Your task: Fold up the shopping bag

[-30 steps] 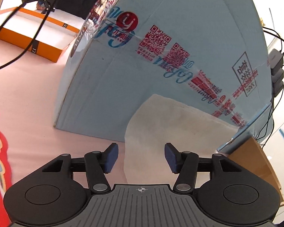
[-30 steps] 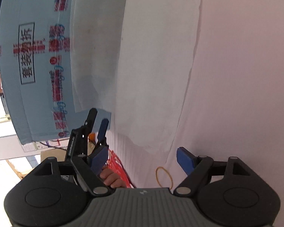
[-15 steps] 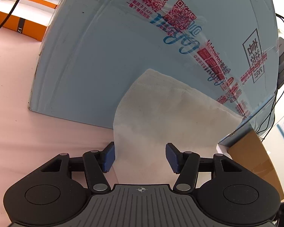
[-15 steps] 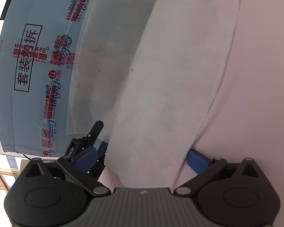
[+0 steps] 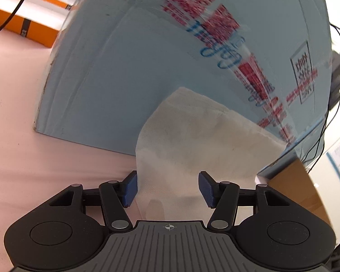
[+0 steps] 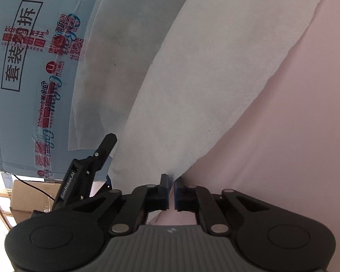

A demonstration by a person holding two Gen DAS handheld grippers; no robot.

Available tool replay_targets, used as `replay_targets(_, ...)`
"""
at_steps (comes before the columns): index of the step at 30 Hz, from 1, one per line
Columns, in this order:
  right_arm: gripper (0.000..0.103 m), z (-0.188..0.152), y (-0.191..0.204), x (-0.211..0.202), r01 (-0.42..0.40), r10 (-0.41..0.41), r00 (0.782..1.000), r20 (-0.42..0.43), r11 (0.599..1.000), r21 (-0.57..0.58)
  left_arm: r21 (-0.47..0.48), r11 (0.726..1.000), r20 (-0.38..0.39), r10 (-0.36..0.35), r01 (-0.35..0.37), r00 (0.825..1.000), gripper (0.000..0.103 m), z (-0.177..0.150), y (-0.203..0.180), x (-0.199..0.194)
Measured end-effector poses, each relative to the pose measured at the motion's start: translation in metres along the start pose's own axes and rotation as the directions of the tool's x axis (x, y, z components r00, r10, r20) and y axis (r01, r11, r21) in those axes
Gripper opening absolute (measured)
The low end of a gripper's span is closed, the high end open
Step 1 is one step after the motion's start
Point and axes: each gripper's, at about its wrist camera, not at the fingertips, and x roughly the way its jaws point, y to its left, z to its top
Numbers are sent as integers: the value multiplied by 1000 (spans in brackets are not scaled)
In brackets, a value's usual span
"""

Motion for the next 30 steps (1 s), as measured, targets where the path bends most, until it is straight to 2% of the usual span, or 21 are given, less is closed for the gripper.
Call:
replay_targets(4, 0, 1, 7, -23, -17, 18, 1000, 19, 997, -71, -22, 1000, 11, 12, -11, 1000, 63, 3, -1, -2)
replay_targets(9, 0, 1, 11, -63, -14, 25, 997, 76, 989, -144, 22, 999, -15, 35, -34, 999, 59, 1, -10, 2)
replay_targets(10, 0, 0, 11, -73, -6, 22, 996, 90, 986, -165, 27, 999, -17, 42, -42, 999, 55, 1, -12, 1)
replay_targets(12, 0, -1, 13, -90, 10, 14, 993, 118, 980, -200, 37, 997, -17, 61, -60, 998, 27, 1, -16, 1)
replay_targets(15, 0, -5, 12, -111, 50, -12, 985, 171, 975, -216, 65, 994, -7, 83, -83, 996, 9, 1, -23, -2)
replay_targets(16, 0, -7, 8, -121, 69, -28, 981, 189, 974, -214, 79, 993, 1, 90, -90, 996, 7, 1, -26, -4)
replay_targets(21, 0, -14, -16, -168, 177, -115, 953, 279, 961, -210, 141, 986, 47, 85, -91, 995, 1, -2, -47, -27)
replay_targets(25, 0, -10, -55, -208, 234, -161, 928, 336, 953, -190, 148, 986, 83, 66, -78, 994, 1, -13, -58, -58)
replay_targets(30, 0, -8, -85, -246, 320, -231, 882, 410, 934, -162, 138, 989, 62, 46, -54, 997, 1, -36, -74, -81)
